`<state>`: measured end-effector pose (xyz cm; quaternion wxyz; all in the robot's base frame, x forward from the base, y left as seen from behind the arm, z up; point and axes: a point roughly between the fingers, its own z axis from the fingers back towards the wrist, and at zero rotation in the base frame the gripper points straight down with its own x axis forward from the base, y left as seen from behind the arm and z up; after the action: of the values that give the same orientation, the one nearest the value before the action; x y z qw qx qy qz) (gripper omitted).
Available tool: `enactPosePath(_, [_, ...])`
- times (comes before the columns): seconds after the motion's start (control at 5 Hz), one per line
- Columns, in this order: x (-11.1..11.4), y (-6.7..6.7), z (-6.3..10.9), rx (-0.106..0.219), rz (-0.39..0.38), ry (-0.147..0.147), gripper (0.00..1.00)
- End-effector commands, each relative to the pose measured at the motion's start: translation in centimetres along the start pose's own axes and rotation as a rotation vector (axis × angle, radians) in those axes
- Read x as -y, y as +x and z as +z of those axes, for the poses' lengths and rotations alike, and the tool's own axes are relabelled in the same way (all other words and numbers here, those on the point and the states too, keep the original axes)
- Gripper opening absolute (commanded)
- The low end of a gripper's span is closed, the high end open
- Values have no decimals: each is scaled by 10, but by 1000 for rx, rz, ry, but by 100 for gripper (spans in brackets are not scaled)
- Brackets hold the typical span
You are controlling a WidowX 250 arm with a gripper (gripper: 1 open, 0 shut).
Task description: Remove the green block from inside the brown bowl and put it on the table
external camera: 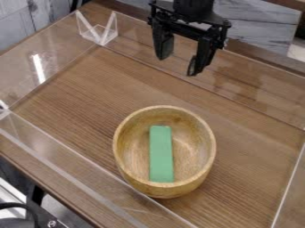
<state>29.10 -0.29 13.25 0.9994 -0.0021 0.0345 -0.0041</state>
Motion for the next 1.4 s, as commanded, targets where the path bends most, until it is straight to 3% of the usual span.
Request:
enactPosePath(0.0, [-1, -25, -9, -1, 61, -10, 100])
enactPosePath(0.2, [4, -73, -37, -27, 170, -25, 100])
enactPosePath(0.4, [20, -106, -61, 22, 221, -43, 100])
enactPosePath(0.6, [24, -105, -56, 44, 229, -50, 100])
enactPosePath(1.2, [27, -91, -72, 44, 280, -71, 100])
